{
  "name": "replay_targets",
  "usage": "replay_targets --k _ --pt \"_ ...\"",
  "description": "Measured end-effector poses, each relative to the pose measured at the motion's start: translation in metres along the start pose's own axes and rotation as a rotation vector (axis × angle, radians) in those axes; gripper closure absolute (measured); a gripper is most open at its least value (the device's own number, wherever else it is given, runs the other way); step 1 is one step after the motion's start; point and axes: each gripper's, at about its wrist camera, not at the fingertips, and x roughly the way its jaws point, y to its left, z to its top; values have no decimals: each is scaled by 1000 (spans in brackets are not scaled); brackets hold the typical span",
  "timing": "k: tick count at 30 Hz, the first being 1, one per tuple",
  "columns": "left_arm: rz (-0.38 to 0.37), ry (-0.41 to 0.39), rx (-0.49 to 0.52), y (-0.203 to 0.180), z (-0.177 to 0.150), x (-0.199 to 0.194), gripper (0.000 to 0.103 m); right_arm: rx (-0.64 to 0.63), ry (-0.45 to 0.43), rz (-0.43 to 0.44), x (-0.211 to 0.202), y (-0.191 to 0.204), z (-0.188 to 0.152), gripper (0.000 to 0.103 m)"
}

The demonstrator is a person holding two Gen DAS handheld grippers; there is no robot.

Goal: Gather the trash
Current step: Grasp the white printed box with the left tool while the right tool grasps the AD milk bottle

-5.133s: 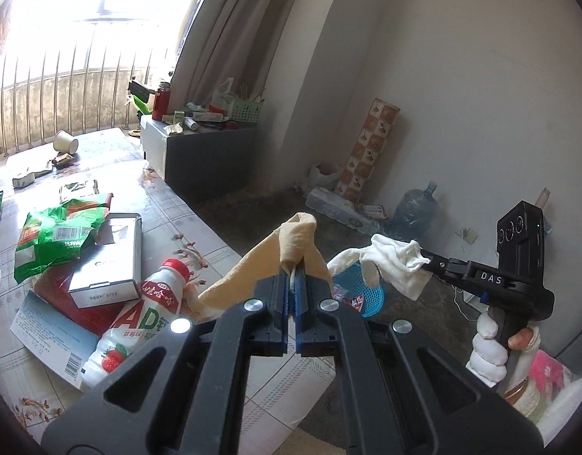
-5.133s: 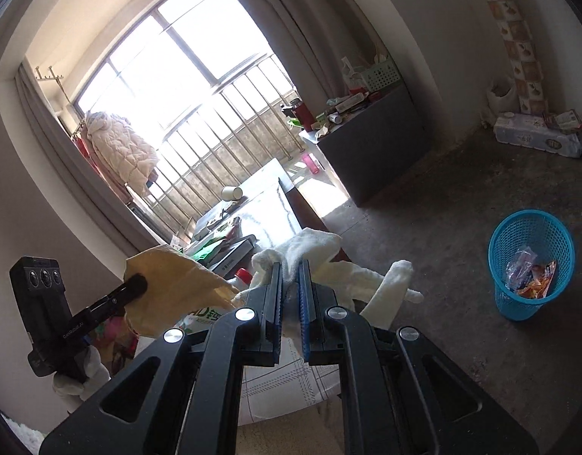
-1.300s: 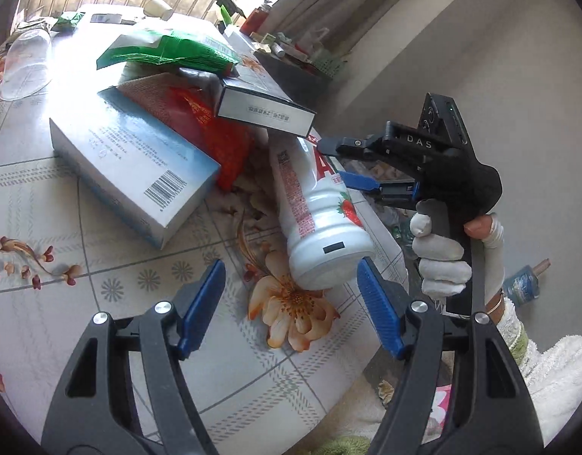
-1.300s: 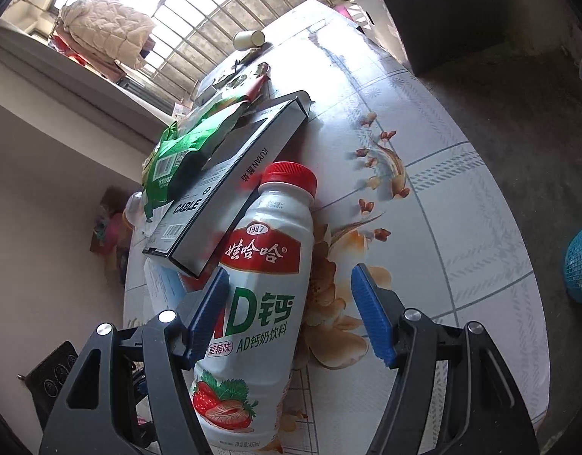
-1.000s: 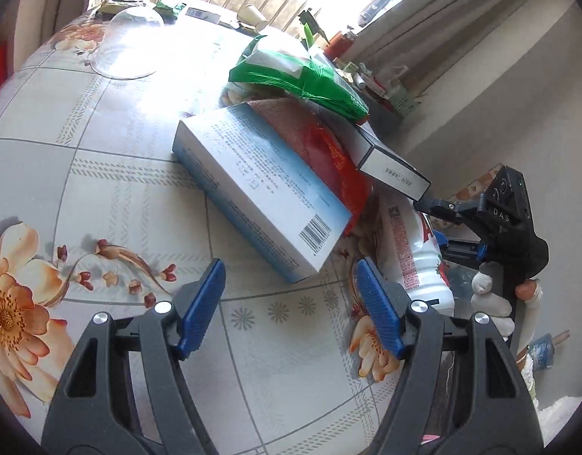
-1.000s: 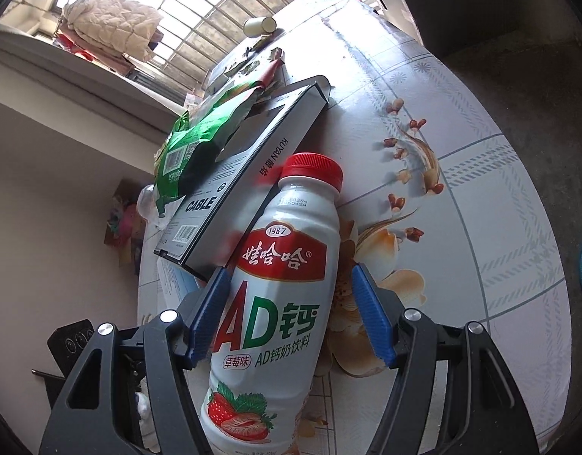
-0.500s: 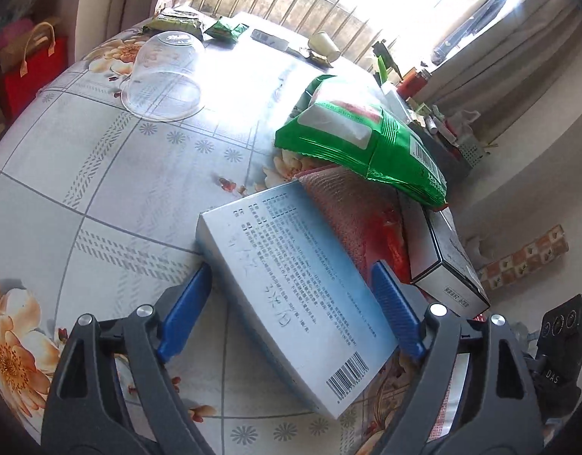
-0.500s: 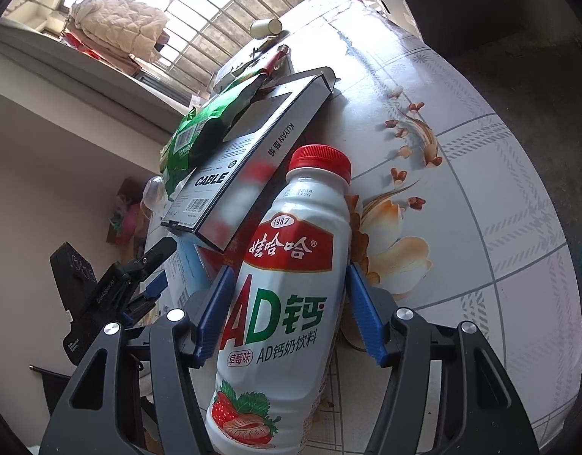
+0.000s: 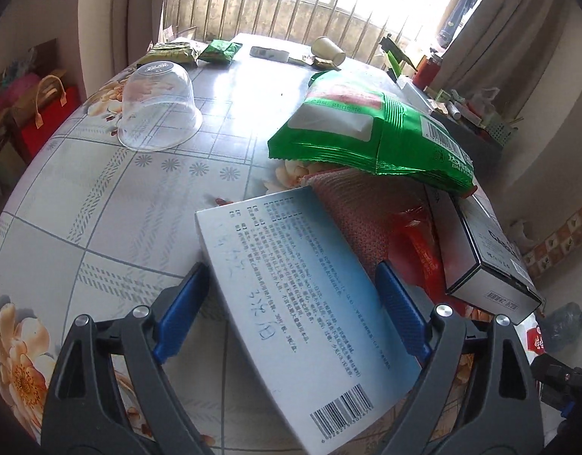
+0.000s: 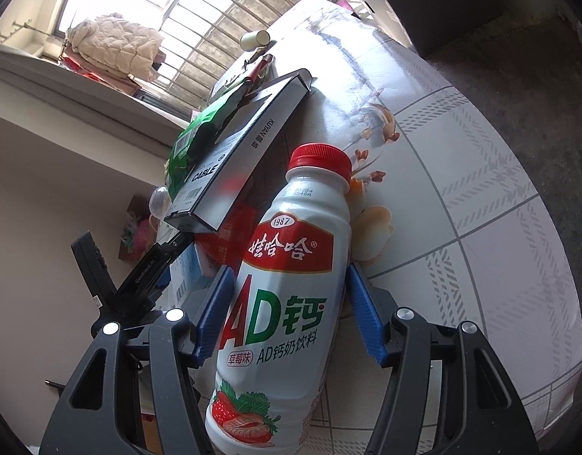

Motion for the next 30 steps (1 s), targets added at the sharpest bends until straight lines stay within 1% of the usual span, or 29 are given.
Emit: replay_targets --k 8,12,15,18,21,24,26,28,30 --pt "-6 6 90 26 -9 -21 19 11 2 14 -4 -6 -2 44" --pt "14 13 172 44 -16 -37 19 13 1 20 -6 -8 -2 44" --pt "2 43 162 57 -18 -46 20 19 -1 28 -6 -10 -2 44" --pt "-22 44 105 66 -16 -50 20 22 -2 30 -5 -11 -2 44" --pt "-20 43 73 63 -12 -48 19 20 -1 22 -5 -10 -2 44" --pt "30 60 104 51 -15 -38 19 22 -2 18 -5 -10 -2 44" --pt "41 81 128 43 -19 -31 19 25 -3 20 -5 -10 -3 44" --pt "17 84 156 38 -24 -28 19 30 -3 24 -5 -11 -3 44" --pt "-11 71 203 33 -29 -30 28 29 -3 23 -5 -11 -3 44"
